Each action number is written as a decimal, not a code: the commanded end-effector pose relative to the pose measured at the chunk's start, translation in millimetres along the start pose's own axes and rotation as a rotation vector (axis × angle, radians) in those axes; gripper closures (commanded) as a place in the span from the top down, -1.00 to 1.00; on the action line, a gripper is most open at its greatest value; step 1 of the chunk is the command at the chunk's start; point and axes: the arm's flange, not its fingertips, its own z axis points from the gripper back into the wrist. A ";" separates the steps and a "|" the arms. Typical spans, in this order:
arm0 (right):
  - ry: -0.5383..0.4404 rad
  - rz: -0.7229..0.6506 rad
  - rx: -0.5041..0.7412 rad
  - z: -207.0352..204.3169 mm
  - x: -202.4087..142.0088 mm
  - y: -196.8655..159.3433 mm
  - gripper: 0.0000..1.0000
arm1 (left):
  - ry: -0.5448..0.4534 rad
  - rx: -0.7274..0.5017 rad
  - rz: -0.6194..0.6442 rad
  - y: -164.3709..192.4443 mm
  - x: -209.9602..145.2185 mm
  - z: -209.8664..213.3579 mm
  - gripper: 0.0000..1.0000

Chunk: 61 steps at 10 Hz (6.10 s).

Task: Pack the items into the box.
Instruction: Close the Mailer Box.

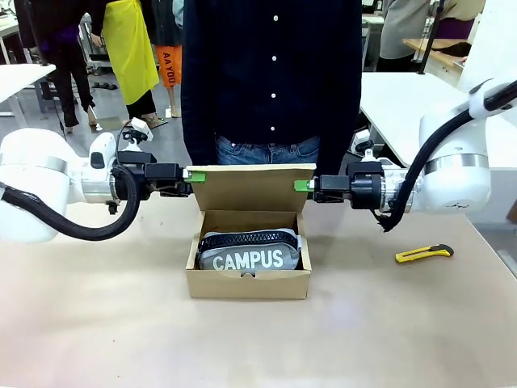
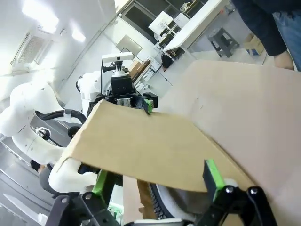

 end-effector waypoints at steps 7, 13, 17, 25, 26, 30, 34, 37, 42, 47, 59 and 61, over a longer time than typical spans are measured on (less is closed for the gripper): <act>-0.004 -0.008 -0.008 0.0 -3.0 0.2 1.00 | 0.001 0.002 0.004 -0.2 -2.9 1.1 0.93; -0.051 0.462 0.132 3.5 -13.8 11.5 1.00 | -0.049 -0.202 -0.470 0.1 -28.3 2.3 0.93; 0.003 0.672 0.203 14.2 -33.8 17.9 1.00 | -0.064 -0.205 -0.565 -1.7 -35.4 11.8 0.93; -0.125 0.666 0.185 83.3 -48.1 21.8 1.00 | -0.203 -0.279 -0.638 -26.2 -66.2 83.3 0.93; -0.175 0.676 0.173 72.7 -45.3 23.5 1.00 | -0.246 -0.221 -0.644 -22.3 -65.9 73.2 0.93; -0.201 0.721 0.060 15.0 -33.6 19.6 1.00 | -0.168 -0.133 -0.743 -14.7 -51.9 14.9 0.93; -0.071 0.681 0.057 -19.0 -49.4 -3.8 1.00 | -0.019 -0.052 -0.738 9.5 -55.6 -28.3 0.93; 0.054 0.718 0.046 -18.0 -67.2 -8.6 1.00 | 0.027 -0.042 -0.730 16.9 -66.5 -29.5 0.93; 0.106 0.748 0.080 -18.5 -73.0 -9.2 1.00 | 0.162 -0.114 -0.764 26.5 -95.8 -20.0 0.93; 0.119 0.765 0.062 -15.8 -73.9 -7.5 1.00 | 0.096 -0.094 -0.786 19.3 -85.0 -4.2 0.93; -0.154 -0.049 -0.165 223.7 -51.5 39.5 1.00 | -0.113 0.251 -0.096 -58.2 -82.8 217.4 0.93; -0.136 -0.014 -0.161 227.6 -34.4 23.0 1.00 | -0.084 0.230 -0.166 -38.5 -75.2 214.0 0.93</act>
